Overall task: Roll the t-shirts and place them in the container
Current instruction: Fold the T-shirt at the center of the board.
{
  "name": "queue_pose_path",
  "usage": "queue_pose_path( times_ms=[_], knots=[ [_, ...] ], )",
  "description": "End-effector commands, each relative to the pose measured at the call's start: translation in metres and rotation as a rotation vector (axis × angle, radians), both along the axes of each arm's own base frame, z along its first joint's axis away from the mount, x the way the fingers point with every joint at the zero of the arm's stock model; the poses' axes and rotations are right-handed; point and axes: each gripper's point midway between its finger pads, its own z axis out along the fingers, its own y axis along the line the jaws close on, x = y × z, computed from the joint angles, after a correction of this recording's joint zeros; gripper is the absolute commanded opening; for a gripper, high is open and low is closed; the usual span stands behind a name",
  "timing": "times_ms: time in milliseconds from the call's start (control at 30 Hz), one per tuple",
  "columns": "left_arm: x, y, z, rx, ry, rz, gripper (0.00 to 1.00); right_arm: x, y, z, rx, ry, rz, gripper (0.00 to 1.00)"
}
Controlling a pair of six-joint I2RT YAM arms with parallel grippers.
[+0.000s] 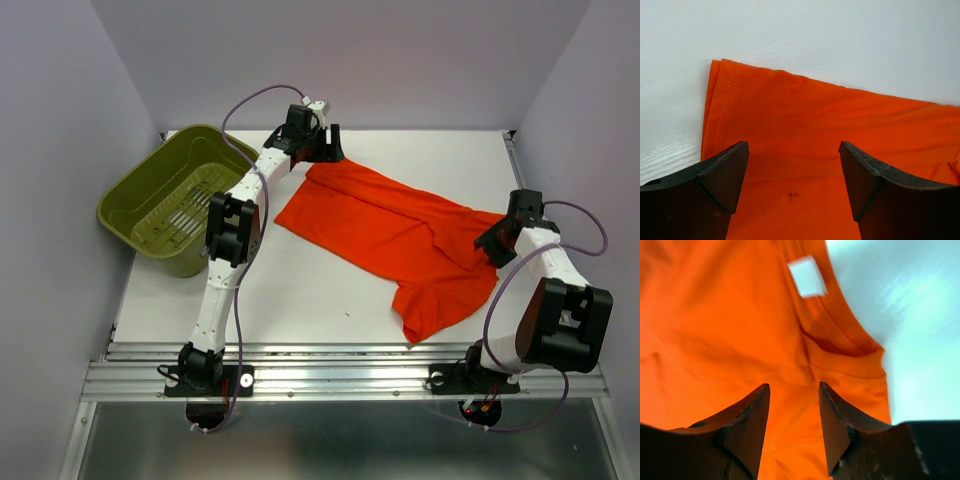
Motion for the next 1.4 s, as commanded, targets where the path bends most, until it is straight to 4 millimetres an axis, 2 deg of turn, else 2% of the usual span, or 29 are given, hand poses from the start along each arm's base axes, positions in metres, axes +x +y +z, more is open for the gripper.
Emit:
queue_pose_path(
  times_ms=[0, 67, 200, 400, 700, 767, 933, 1033, 1167, 1233, 1367],
  knots=[
    [-0.002, 0.000, 0.043, -0.012, -0.074, -0.009, 0.84, 0.030, -0.008, 0.015, -0.033, -0.069, 0.017, 0.48],
    [-0.001, 0.001, 0.042, -0.012, -0.074, -0.008, 0.84, 0.038, -0.006, 0.006, -0.012, -0.068, 0.025, 0.45],
    [-0.001, 0.001, 0.042, -0.011, -0.073, -0.007, 0.84, 0.039, -0.001, -0.007, 0.017, -0.052, 0.039, 0.44],
    [0.000, 0.001, 0.040, -0.011, -0.069, -0.006, 0.84, 0.031, 0.008, -0.027, 0.056, -0.009, 0.074, 0.42],
    [0.000, 0.001, 0.036, -0.010, -0.062, -0.007, 0.84, 0.020, 0.005, -0.038, 0.037, 0.027, 0.065, 0.40],
    [-0.001, 0.000, 0.037, -0.010, -0.063, -0.009, 0.84, 0.018, 0.004, -0.040, 0.035, 0.034, 0.060, 0.34],
    [-0.001, 0.002, 0.037, -0.006, -0.063, -0.005, 0.84, 0.019, 0.003, -0.034, 0.026, 0.015, 0.059, 0.16],
    [-0.001, 0.001, 0.036, -0.007, -0.062, -0.007, 0.84, 0.022, 0.003, -0.026, 0.019, -0.006, 0.062, 0.01],
    [-0.001, 0.002, 0.035, -0.003, -0.060, -0.005, 0.84, 0.021, 0.003, -0.013, 0.012, -0.022, 0.072, 0.01],
    [-0.001, 0.003, 0.035, 0.002, -0.063, -0.005, 0.84, 0.022, 0.002, 0.000, -0.001, -0.048, 0.078, 0.01],
    [-0.001, 0.003, 0.035, 0.007, -0.066, -0.001, 0.84, 0.014, 0.004, 0.015, -0.011, -0.051, 0.092, 0.01]
  ],
)
